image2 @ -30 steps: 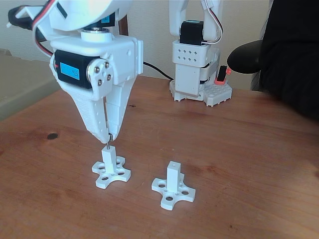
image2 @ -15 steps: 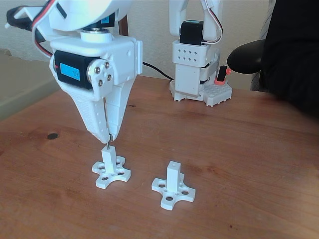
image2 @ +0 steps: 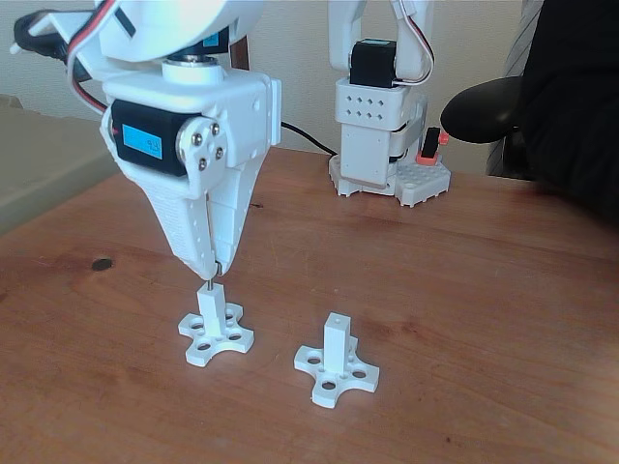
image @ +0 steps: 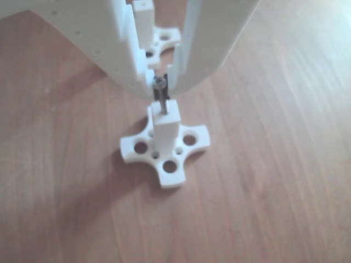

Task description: Grab the screw and set it in the hole.

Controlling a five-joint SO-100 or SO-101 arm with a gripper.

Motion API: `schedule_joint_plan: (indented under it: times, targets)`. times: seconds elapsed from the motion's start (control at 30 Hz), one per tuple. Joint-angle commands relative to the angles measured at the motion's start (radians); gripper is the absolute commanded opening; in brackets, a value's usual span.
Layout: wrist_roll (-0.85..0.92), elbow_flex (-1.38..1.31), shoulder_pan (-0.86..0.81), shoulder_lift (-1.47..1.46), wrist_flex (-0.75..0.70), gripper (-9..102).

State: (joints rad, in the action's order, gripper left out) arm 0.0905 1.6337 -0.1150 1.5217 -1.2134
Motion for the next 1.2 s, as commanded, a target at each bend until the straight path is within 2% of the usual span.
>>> schedule_joint_plan:
  times: [0.0, 0.63, 1.17]
  targets:
    - [0.017, -0.141, 0.028, 0.069, 0.014, -4]
    - [0.038, -0.233, 0.021, 0.077, -0.046, -4]
    - [0.046, -0.284, 0.028, 0.054, -0.041, -4]
